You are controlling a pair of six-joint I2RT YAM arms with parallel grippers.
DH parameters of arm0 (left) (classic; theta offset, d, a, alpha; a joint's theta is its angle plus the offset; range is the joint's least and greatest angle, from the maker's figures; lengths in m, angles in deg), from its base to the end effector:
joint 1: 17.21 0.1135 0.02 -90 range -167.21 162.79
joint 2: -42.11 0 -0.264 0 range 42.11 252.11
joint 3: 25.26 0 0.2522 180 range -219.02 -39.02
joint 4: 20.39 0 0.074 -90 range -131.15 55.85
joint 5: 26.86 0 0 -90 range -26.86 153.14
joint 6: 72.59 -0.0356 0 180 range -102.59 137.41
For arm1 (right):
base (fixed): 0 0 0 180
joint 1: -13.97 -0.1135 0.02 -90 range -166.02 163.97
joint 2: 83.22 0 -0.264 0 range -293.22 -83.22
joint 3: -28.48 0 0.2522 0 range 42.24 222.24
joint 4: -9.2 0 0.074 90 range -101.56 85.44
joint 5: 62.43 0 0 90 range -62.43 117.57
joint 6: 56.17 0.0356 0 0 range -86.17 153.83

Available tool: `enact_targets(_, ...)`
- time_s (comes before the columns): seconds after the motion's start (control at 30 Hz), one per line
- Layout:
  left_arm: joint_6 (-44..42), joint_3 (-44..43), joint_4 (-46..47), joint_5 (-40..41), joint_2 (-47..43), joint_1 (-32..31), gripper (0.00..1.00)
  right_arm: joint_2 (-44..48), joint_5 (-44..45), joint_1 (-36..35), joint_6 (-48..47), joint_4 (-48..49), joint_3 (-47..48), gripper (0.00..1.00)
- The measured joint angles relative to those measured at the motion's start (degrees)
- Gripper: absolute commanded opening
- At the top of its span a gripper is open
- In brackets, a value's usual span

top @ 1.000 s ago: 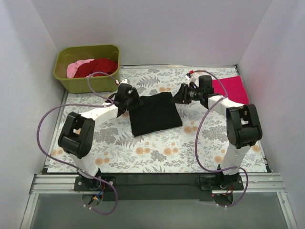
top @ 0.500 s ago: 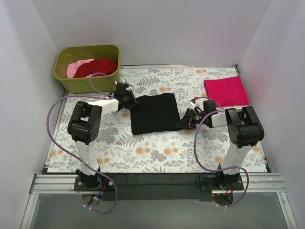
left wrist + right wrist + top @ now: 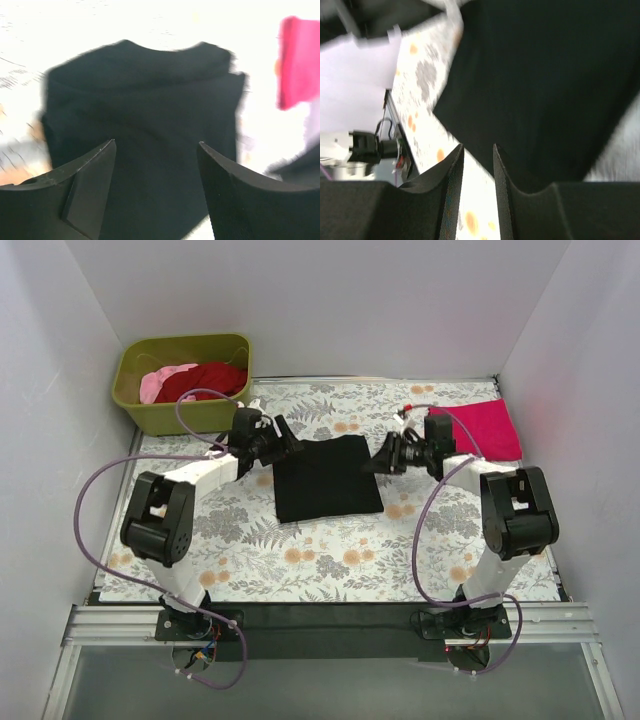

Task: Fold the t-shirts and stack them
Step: Fold the tshirt

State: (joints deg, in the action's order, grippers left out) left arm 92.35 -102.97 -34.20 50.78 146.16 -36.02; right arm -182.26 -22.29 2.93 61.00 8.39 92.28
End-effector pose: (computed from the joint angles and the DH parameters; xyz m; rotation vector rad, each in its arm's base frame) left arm 0.3698 -0.1340 0.1876 -1.0652 2.2652 -1.0330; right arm 0.3342 0.0929 0.1716 -0.2051 2.2335 1.3223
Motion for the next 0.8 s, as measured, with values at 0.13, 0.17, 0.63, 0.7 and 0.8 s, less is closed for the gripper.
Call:
enact_targets(0.13, 1.36, 5.68, 2.47, -1.11, -9.60, -1.36, 0.45, -5.16, -0.09, -2.60, 0.31, 1.84, 13.25, 0.32)
enact_targets(0.17, 1.92, 7.45, 3.08, -1.60, -11.72, -1.64, 0.40, -6.60, 0.00, -3.23, 0.63, 2.67, 15.45, 0.32)
enact_targets(0.63, 10.64, 25.62, 8.13, -4.04, -10.97, -2.03, 0.18, -34.18, -0.35, -1.75, 12.46, 15.76, 28.92, 0.32)
enact_targets(0.7, 11.23, 24.92, 8.04, -3.76, -10.03, -1.38, 0.18, -33.40, 0.31, -0.98, 13.27, 17.73, 27.76, 0.32)
enact_targets(0.8, 11.10, 21.59, 6.84, -3.67, -7.43, -0.37, 0.20, -31.30, 1.16, 0.20, 13.81, 19.41, 23.67, 0.33)
